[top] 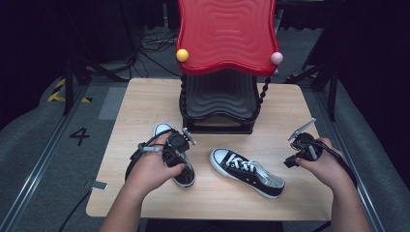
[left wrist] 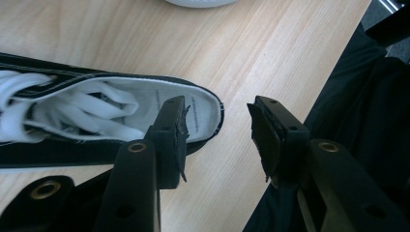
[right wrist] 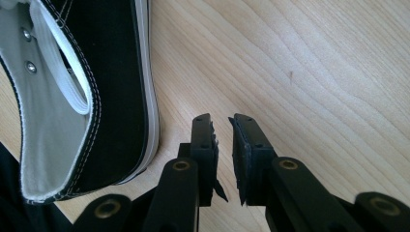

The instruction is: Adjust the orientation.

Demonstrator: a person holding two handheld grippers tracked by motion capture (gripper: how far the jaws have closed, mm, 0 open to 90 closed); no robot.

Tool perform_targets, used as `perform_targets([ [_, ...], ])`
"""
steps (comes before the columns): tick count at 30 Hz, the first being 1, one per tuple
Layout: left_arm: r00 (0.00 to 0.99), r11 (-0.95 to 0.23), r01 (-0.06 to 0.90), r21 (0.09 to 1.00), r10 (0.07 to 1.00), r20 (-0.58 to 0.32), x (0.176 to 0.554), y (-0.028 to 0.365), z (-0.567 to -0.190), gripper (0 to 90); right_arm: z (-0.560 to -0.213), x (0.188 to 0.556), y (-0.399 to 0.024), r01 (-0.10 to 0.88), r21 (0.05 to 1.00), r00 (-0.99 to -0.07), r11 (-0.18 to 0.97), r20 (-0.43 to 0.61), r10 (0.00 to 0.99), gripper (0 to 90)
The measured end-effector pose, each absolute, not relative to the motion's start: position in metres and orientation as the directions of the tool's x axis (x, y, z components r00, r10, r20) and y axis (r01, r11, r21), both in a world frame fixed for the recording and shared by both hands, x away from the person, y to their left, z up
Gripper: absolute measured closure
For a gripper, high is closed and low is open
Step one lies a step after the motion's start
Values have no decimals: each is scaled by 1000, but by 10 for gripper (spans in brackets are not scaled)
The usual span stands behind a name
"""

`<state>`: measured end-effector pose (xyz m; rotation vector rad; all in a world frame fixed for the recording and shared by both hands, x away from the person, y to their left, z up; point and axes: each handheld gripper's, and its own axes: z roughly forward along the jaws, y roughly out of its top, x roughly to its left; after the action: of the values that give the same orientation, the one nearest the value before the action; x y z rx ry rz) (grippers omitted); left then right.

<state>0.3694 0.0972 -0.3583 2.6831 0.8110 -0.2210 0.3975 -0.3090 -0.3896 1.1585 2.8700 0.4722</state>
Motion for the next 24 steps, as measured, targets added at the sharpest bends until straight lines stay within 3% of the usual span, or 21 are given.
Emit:
perform_targets([
  [8,815,-801,569,184,521,-251,371,83,-379,656,-387,398,-311,676,297,-721,675,77,688,758],
  [13,812,-796,576,186,532,-240,373,86,-381,843,-388,399,-312,675,296,-721,676,72,689,747],
  [24,786,-767,614,187,573,-232,362,117,-367,850,-387,400,-314,678,305,-716,669,71,694,739],
])
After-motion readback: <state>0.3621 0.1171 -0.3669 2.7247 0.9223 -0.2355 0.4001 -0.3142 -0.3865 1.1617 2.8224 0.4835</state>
